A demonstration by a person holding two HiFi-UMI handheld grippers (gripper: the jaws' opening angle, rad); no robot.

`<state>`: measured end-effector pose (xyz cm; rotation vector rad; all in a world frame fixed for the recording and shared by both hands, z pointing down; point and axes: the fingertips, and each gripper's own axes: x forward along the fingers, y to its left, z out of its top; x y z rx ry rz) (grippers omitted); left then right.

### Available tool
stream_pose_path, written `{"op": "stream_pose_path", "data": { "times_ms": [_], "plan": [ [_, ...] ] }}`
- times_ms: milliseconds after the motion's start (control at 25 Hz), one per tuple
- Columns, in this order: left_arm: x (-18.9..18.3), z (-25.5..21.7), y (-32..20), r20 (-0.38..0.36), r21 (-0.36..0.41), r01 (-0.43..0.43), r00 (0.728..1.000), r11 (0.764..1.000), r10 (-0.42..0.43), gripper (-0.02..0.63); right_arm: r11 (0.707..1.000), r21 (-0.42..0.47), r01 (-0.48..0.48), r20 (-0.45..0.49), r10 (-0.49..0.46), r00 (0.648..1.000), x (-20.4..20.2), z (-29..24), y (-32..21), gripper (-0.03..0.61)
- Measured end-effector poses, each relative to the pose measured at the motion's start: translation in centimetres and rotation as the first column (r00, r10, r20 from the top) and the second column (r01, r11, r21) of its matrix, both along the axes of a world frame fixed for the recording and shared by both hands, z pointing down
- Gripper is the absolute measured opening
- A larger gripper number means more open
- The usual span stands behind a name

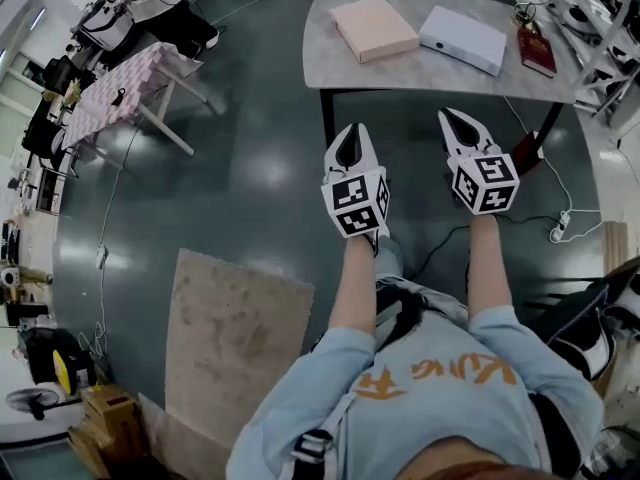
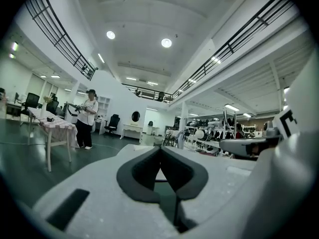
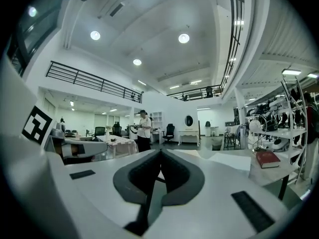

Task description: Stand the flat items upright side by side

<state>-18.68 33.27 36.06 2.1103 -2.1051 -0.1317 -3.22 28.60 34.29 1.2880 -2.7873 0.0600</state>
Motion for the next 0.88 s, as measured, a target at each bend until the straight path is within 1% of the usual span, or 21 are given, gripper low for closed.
{"op": "stream_pose_path", "data": {
  "times_ms": [200, 360, 600, 680, 760, 880],
  "plan": [
    [-1.9, 0.9, -5.1, -0.024, -0.044, 0.004, 1.000, 0.999, -0.005, 0.012, 1.000, -0.030, -0.005, -0.003, 0.005, 1.000, -1.7, 0.4, -4.9, 0.000],
    [-3.6, 1.1, -9.3, -0.029, -0.053, -0.002, 1.000, 0.999, 0.000, 0.012, 0.999, -0.048, -0.014, -0.009, 0.013, 1.000, -3.3, 0.8, -9.1, 0.000],
    [-4.7, 2.2, -15.3, -0.091, -0.073, -0.016, 0.996, 0.997, 0.010, 0.012, 0.997, -0.071, -0.025, -0.069, 0.020, 0.997, -4.3, 1.3, -14.5, 0.000],
    [-5.4, 2.6, -17.3, -0.106, -0.078, -0.017, 0.994, 0.997, 0.009, 0.012, 0.996, -0.082, -0.024, -0.069, 0.018, 0.997, -5.1, 1.2, -16.3, 0.000],
    [-6.3, 2.9, -19.3, -0.122, -0.077, -0.017, 0.993, 0.997, 0.007, 0.012, 0.997, -0.075, -0.012, -0.065, 0.007, 0.998, -6.1, 0.5, -18.1, 0.000],
    [-7.9, 3.5, -21.6, -0.152, -0.080, -0.009, 0.988, 0.997, -0.003, 0.012, 0.999, -0.051, 0.008, -0.095, -0.013, 0.995, -7.8, -0.2, -20.5, 0.000]
  ]
}}
